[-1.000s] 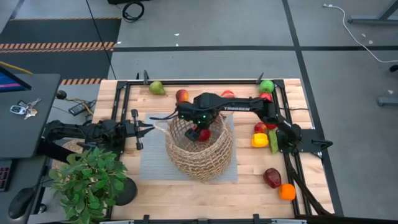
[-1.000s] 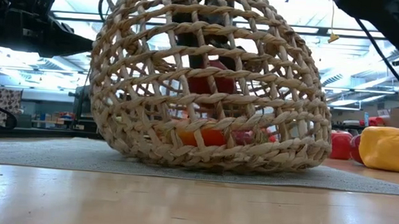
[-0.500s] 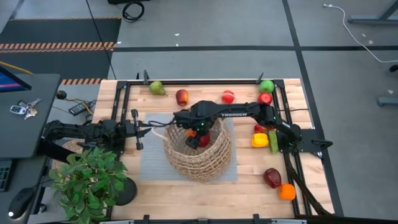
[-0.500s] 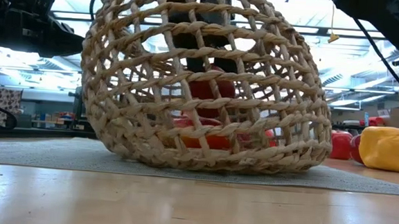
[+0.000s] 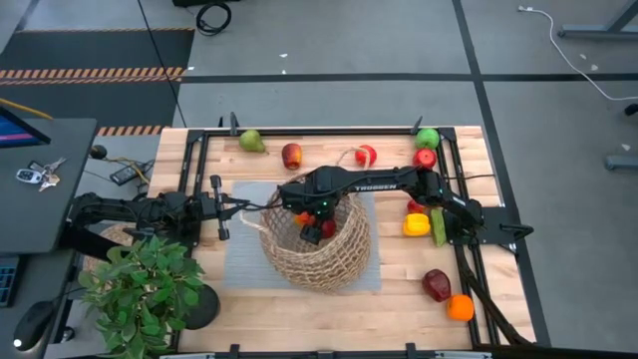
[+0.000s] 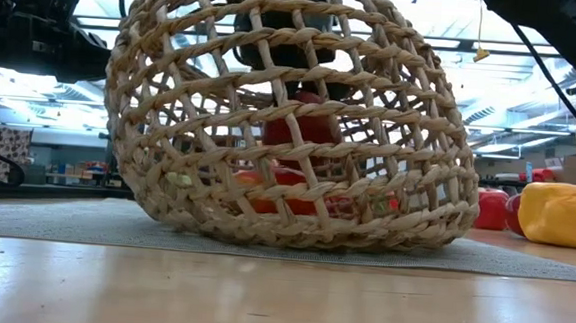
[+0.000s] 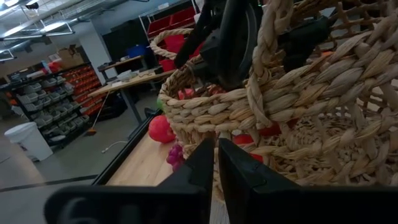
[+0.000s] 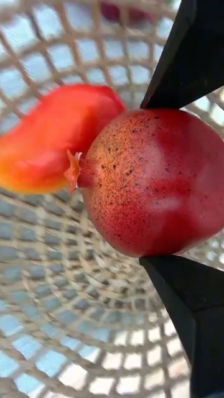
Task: Build produce basket
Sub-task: Put the pomegranate into the brown basket, then put the yellow bell pepper into the brown basket
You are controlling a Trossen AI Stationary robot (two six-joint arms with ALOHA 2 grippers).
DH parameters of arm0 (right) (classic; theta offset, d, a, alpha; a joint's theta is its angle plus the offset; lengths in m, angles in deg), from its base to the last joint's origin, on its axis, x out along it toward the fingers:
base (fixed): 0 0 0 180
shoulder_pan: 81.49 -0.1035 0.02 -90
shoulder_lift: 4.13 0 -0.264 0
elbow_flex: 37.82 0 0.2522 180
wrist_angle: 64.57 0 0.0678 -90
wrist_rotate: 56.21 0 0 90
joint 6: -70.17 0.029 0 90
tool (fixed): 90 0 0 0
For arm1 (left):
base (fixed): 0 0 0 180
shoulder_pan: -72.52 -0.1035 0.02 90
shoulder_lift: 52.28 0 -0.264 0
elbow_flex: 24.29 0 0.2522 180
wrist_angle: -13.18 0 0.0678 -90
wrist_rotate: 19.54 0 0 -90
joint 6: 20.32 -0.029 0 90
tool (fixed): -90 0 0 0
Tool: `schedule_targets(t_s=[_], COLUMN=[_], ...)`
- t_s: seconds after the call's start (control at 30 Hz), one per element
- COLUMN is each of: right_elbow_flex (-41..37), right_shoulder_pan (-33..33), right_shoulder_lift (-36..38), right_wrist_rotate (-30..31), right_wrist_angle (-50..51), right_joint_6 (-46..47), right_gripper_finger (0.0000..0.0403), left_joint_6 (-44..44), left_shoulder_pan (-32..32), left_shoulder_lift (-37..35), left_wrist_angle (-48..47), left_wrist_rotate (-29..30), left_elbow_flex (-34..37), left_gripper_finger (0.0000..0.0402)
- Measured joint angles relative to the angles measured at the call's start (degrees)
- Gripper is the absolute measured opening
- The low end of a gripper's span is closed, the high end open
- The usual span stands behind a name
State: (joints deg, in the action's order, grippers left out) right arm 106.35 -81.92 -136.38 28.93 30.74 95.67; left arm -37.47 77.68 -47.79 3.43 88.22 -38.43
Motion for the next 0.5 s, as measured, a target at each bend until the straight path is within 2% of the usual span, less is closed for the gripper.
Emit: schedule_targets(t_s=[0.33, 0.5], right_elbow_flex=[0.0, 0.0], right_shoulder_pan=[0.3, 1.1], right_shoulder_lift=[0.0, 0.3], right_wrist_rotate=[0.1, -5.7], right_wrist_angle=[-3.0, -1.6], right_joint_6=[-2.0, -1.3], right_gripper_finger=[0.0397, 0.0399], left_joint_6=[0.0, 0.0], left_shoulder_pan=[0.0, 0.0], left_shoulder_lift=[0.0, 0.0], left_wrist_angle=[0.0, 0.0], left_wrist_rotate=[0.0, 0.0], left_elbow_flex=[0.0, 0.0], left_gripper_finger=[0.0034, 0.0035])
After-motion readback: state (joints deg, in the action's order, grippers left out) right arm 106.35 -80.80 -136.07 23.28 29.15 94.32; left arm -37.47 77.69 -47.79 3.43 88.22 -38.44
